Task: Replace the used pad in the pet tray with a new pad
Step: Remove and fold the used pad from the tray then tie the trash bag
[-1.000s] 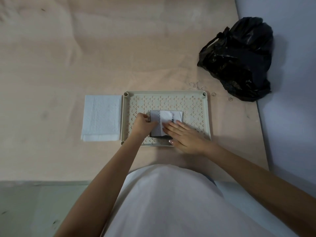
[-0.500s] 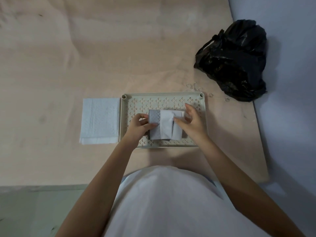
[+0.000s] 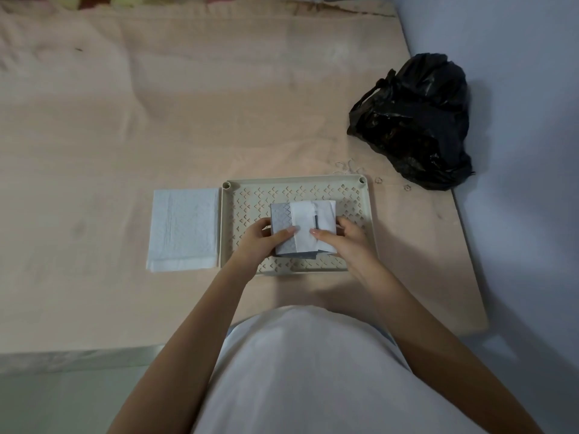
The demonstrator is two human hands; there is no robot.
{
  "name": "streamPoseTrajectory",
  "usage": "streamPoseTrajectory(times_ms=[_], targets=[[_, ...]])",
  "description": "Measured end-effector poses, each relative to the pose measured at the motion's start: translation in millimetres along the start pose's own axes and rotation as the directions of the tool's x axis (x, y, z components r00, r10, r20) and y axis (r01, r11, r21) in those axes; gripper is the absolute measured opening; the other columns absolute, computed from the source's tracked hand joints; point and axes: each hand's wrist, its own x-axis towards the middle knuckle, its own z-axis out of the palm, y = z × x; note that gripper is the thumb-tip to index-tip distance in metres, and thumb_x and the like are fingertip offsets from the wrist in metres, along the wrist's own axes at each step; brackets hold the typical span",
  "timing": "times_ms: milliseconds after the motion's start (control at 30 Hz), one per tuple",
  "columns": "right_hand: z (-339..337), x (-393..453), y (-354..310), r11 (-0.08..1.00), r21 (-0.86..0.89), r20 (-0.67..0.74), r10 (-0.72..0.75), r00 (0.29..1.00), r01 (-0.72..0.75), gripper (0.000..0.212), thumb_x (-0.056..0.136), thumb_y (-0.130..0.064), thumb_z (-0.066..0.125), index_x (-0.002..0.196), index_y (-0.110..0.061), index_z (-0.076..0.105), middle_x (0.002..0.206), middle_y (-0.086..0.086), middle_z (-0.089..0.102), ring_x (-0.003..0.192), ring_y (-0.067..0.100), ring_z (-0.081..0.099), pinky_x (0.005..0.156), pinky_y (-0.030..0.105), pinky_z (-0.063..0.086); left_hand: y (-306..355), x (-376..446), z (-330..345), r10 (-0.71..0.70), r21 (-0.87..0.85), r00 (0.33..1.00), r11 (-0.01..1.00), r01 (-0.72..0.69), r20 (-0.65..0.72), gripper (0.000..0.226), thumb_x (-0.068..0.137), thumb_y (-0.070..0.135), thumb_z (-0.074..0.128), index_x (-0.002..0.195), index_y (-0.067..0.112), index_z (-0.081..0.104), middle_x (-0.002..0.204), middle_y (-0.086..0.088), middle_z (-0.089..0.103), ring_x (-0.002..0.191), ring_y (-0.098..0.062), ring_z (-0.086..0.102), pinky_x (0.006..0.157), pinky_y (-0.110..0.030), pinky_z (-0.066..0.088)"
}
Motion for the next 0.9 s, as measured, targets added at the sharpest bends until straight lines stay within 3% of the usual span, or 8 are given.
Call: streamPoseTrajectory(times_ms=[133,233,400,533,633,767,833,900], targets=[[-3,-8,0,0.999,0.041,0.003,0.008,1.000,-0.008,0.027,0.073,-0.025,0.080,0.096,-0.027,0.065,0.098,-0.002,0.072,0.092,0.018,0.069,0.077,0.037,0.058,0,-2,4,0.070,0.062,0.997,0.996,-0.068,-0.030,0.039,0.076,0.020,0.078,0.108,0.011,0.057,0.097,-0.006,0.069,0.084,-0.018,0.068,0.064,-0.029,0.059],[-7,-13,0,0.990,0.137,0.013,0.021,1.000,-0.023,0.023,0.080,-0.034,0.072,0.102,-0.025,0.067,0.106,0.002,0.071,0.099,0.021,0.067,0.084,0.042,0.056,2,-5,7,0.097,0.078,0.995,0.993,-0.094,-0.033,0.039,0.075,0.019,0.079,0.107,0.012,0.059,0.099,-0.007,0.069,0.086,-0.020,0.068,0.065,-0.030,0.060],[-17,-18,-1,0.992,0.121,-0.093,-0.016,0.996,0.027,0.010,0.086,-0.026,0.068,0.095,-0.024,0.068,0.093,-0.003,0.072,0.089,0.017,0.069,0.076,0.035,0.058,9,-3,20,0.130,0.129,0.991,0.983,-0.129,0.000,0.044,0.076,0.018,0.078,0.113,0.009,0.057,0.101,-0.006,0.067,0.087,-0.018,0.067,0.065,-0.027,0.059],[-27,-17,-7,0.993,0.095,-0.224,-0.040,0.974,0.063,0.010,0.087,-0.029,0.067,0.094,-0.022,0.068,0.081,-0.008,0.071,0.071,0.006,0.068,0.058,0.018,0.053,23,10,41,0.151,0.158,0.987,0.975,-0.159,0.060,0.045,0.077,0.017,0.077,0.116,0.008,0.056,0.098,-0.003,0.067,0.082,-0.012,0.066,0.061,-0.021,0.057],[-37,-10,-18,0.992,0.107,-0.337,-0.021,0.941,0.061,0.012,0.087,-0.029,0.067,0.093,-0.019,0.069,0.078,-0.007,0.071,0.069,0.007,0.067,0.060,0.022,0.054,38,28,64,0.165,0.238,0.981,0.954,-0.184,0.098,0.051,0.078,0.019,0.076,0.122,0.004,0.055,0.107,-0.008,0.065,0.089,-0.019,0.065,0.067,-0.024,0.056],[-52,5,-36,0.983,0.177,-0.460,0.038,0.887,0.049,0.022,0.089,-0.026,0.062,0.102,-0.009,0.068,0.096,0.010,0.071,0.088,0.025,0.067,0.079,0.040,0.056,61,56,102,0.221,0.385,0.961,0.883,-0.269,0.163,0.052,0.084,0.023,0.071,0.129,0.005,0.051,0.120,-0.013,0.062,0.100,-0.026,0.062,0.080,-0.035,0.054],[-59,15,-46,0.983,0.172,-0.529,0.031,0.848,0.071,0.024,0.091,-0.025,0.056,0.105,-0.008,0.067,0.098,0.011,0.071,0.088,0.026,0.067,0.075,0.039,0.055,71,66,122,0.273,0.479,0.944,0.813,-0.330,0.187,0.052,0.089,0.025,0.065,0.134,0.007,0.047,0.125,-0.014,0.060,0.105,-0.029,0.060,0.086,-0.042,0.054],[-65,26,-56,0.994,0.086,-0.609,-0.003,0.793,0.069,0.027,0.094,-0.024,0.050,0.109,-0.006,0.064,0.101,0.012,0.068,0.090,0.026,0.064,0.073,0.035,0.052,77,75,139,0.328,0.633,0.916,0.663,-0.399,0.233,0.051,0.094,0.032,0.055,0.138,0.010,0.043,0.129,-0.013,0.058,0.111,-0.032,0.058,0.091,-0.042,0.050]])
